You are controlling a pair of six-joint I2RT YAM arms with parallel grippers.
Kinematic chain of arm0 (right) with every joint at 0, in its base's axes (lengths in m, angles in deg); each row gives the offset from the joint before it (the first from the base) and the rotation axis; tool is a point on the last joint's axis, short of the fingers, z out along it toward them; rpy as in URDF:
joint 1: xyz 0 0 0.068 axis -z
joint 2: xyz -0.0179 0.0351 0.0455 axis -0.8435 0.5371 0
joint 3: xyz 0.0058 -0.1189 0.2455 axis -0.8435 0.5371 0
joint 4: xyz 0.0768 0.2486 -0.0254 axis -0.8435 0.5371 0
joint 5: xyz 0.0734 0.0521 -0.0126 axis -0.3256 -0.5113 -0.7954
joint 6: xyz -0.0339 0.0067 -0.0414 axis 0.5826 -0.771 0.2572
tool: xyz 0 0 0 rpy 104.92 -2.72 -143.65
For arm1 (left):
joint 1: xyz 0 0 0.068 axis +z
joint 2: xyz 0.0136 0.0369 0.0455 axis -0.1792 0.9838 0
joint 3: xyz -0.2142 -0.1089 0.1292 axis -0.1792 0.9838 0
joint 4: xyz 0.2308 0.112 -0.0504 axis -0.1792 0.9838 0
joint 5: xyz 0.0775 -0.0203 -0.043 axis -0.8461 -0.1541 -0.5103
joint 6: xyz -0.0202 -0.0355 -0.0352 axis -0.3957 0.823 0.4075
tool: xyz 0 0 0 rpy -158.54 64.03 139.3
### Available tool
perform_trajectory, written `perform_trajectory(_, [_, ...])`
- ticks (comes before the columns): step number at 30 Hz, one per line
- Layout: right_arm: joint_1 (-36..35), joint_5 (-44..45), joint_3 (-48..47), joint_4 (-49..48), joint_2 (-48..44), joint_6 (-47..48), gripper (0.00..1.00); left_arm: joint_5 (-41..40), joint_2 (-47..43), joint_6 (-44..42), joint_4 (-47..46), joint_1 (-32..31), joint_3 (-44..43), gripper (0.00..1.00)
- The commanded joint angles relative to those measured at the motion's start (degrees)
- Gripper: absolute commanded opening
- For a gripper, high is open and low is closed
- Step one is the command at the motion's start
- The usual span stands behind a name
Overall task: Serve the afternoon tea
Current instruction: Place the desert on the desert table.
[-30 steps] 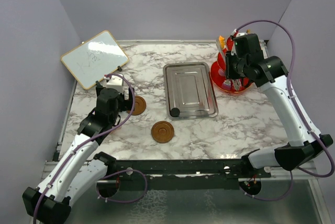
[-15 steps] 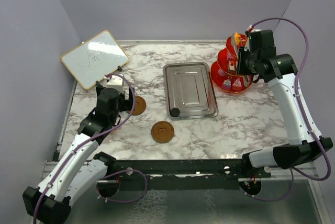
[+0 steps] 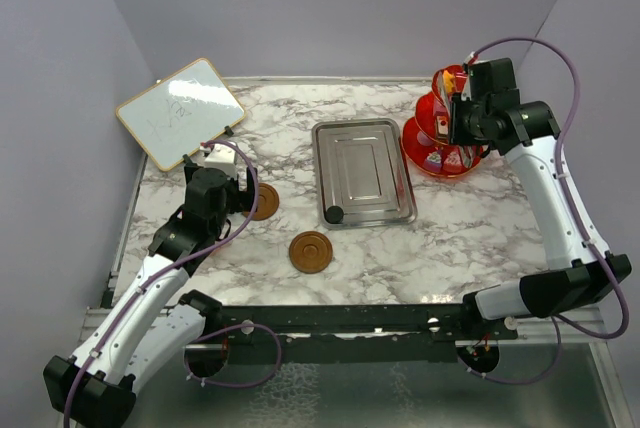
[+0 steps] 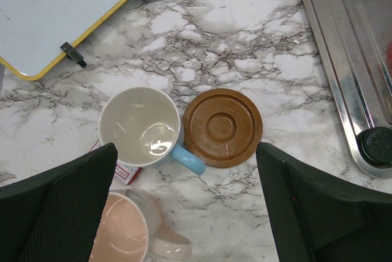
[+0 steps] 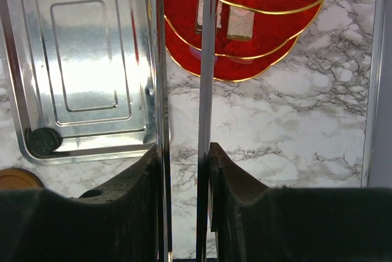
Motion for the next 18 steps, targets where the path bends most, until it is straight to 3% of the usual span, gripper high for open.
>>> perform_trajectory(1, [0.53, 2.54, 0.83, -2.19, 0.47, -0.11, 0.20, 0.89, 0.05, -0.41, -0.78, 0.26, -1.14, 0.99])
perform_trajectory(18, [1.10, 1.77, 0.82, -1.84, 0.69, -0.05, 0.29, 1.25, 0.19, -0.39, -0.79, 0.33, -1.17, 0.99])
